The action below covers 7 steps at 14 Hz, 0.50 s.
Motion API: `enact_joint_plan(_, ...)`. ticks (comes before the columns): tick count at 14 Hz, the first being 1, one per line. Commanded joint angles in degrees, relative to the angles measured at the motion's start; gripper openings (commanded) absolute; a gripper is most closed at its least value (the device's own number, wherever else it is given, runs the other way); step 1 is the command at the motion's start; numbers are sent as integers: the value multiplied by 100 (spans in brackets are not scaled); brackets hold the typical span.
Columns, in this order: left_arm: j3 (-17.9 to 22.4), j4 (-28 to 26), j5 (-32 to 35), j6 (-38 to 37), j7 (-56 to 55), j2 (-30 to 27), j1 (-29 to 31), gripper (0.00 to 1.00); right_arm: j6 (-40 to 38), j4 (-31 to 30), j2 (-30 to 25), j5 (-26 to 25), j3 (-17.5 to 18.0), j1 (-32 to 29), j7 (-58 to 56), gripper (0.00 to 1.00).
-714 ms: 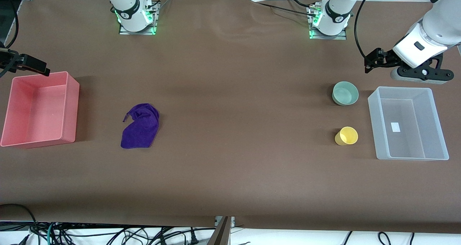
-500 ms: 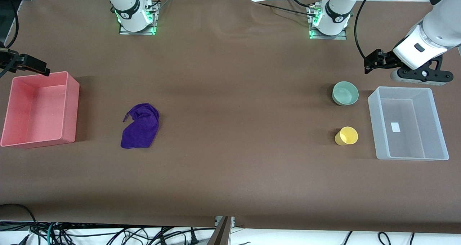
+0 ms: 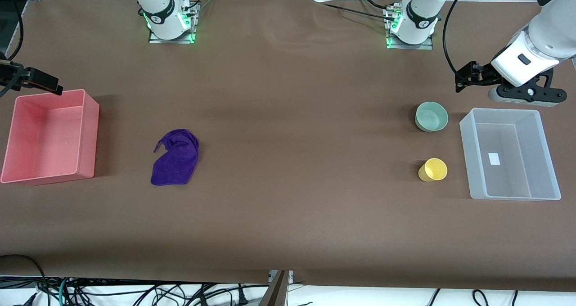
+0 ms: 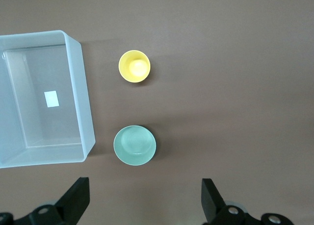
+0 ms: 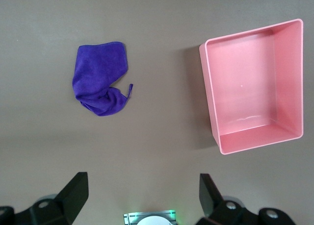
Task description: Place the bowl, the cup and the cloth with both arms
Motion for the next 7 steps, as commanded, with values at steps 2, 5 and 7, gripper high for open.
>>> enact_joint_plan(2,-7,122,-104,-64,-27,46,3,100,57,-94,-86,42,188,-60,-40,100)
enact_joint_plan(5,-25,122,-69,-64,-27,55,-6,100,66,-85,-86,33,215,-60,-23,100)
enact_joint_plan(7,-33,114,-69,-64,-27,90,-6,100,118,-85,-86,51,224,-51,-23,100)
